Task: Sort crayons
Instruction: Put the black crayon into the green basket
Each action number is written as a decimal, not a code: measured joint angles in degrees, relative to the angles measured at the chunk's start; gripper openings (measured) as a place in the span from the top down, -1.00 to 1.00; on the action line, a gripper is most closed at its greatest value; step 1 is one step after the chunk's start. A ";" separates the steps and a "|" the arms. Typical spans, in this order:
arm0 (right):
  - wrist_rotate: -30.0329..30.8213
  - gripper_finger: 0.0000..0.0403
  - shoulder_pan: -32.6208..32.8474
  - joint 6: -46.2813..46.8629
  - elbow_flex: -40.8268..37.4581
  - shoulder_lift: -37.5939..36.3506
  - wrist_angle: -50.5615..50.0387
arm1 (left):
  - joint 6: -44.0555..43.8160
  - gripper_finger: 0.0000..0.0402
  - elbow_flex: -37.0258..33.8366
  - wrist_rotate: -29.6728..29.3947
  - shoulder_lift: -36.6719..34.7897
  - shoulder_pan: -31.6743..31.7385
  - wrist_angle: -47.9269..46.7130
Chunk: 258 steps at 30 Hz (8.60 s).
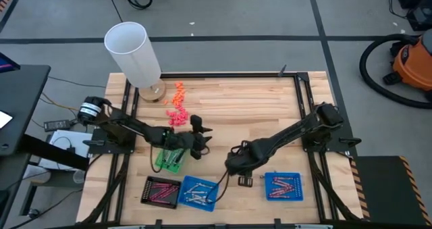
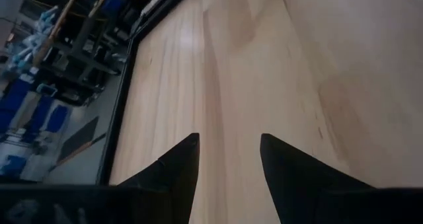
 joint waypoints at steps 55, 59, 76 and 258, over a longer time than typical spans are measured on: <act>-10.39 0.24 7.45 2.26 13.22 20.42 -25.97 | -5.07 0.15 -3.48 5.42 -6.11 -0.52 4.20; -10.08 0.24 7.45 0.77 13.06 20.40 -25.97 | -5.06 0.15 -3.48 5.43 -6.09 -0.52 4.20; -8.78 0.42 7.47 -7.80 10.29 20.16 -23.68 | -4.87 0.15 -3.43 5.43 -6.09 -0.52 4.17; 11.74 0.06 -34.43 -47.26 -50.85 -27.18 82.32 | -43.78 0.84 -3.44 24.56 -24.24 15.24 -14.77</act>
